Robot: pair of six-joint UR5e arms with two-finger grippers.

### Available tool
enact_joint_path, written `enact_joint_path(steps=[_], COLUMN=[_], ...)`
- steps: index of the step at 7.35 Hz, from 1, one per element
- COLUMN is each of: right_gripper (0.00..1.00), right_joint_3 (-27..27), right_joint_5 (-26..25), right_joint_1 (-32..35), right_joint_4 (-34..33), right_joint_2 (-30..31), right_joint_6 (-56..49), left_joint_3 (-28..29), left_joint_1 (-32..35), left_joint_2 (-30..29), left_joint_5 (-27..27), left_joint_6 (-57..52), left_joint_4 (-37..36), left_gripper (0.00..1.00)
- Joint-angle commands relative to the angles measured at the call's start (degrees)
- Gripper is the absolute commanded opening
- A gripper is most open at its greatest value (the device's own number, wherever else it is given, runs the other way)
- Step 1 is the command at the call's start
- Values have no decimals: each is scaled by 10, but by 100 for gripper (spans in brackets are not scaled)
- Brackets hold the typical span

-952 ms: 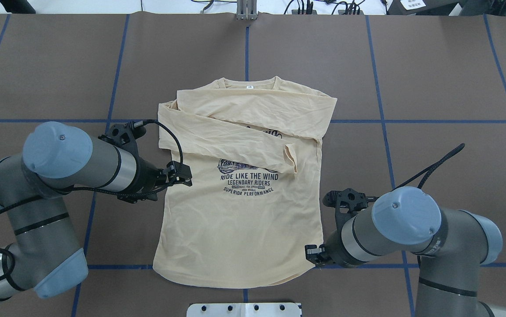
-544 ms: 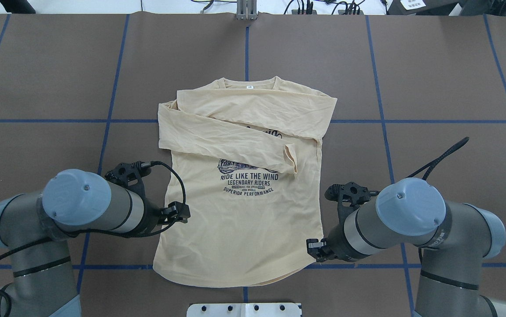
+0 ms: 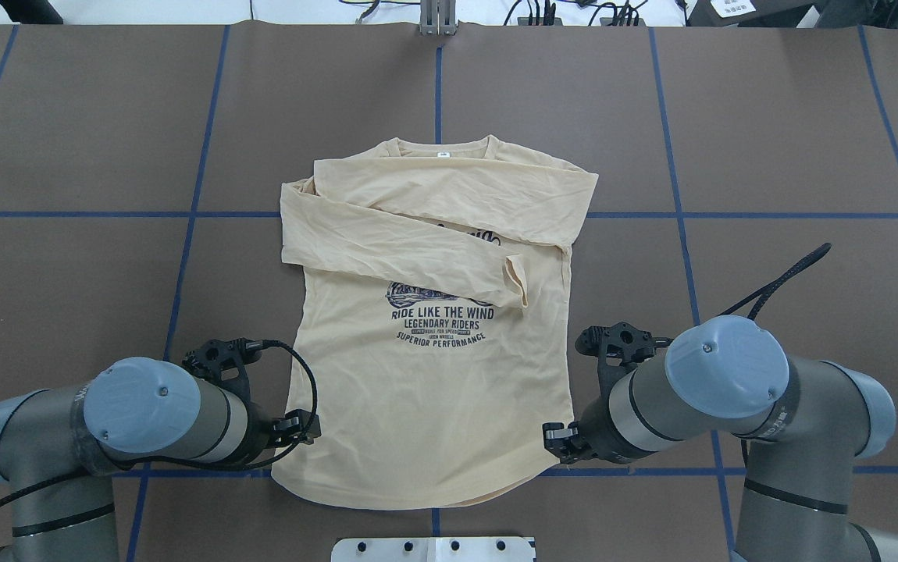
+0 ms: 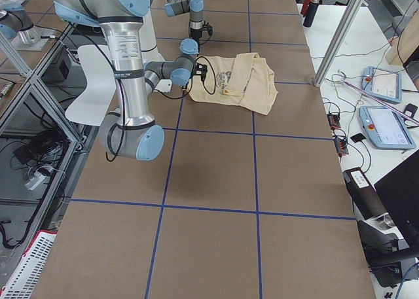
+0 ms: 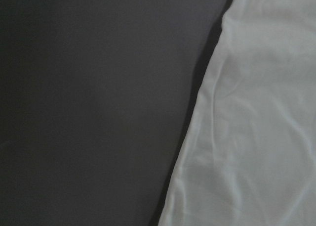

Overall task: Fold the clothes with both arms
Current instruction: 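Move the left gripper to the other hem corner while the right gripper holds, then grasp both near hem corners with the left and right grippers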

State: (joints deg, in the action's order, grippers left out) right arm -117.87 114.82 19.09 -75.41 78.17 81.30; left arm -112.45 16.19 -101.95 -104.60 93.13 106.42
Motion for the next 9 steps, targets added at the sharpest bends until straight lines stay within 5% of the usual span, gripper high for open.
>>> enact_joint_path(steps=[1, 6, 7, 8, 9], right_gripper=[0, 0, 0, 0, 0], right_joint_3=[0, 0, 0, 0, 0], right_joint_5=[0, 1, 1, 2, 4], right_joint_1=[1, 3, 4, 6, 8], right_joint_4=[0, 0, 0, 0, 0], right_joint_2=[1, 1, 1, 1, 1], right_joint_6=[0, -1, -1, -1, -2], left_joint_3=[0, -2, -1, -3, -6], left_joint_1=[-8, -20, -20, -20, -23], left_joint_2=[-1, -3, -3, -3, -4], left_joint_5=[-1, -3, -3, -3, -4], left_joint_6=[0, 1, 1, 1, 0], left_joint_4=[-1, -1, -1, -2, -19], left_gripper=[82, 43, 32, 0, 0])
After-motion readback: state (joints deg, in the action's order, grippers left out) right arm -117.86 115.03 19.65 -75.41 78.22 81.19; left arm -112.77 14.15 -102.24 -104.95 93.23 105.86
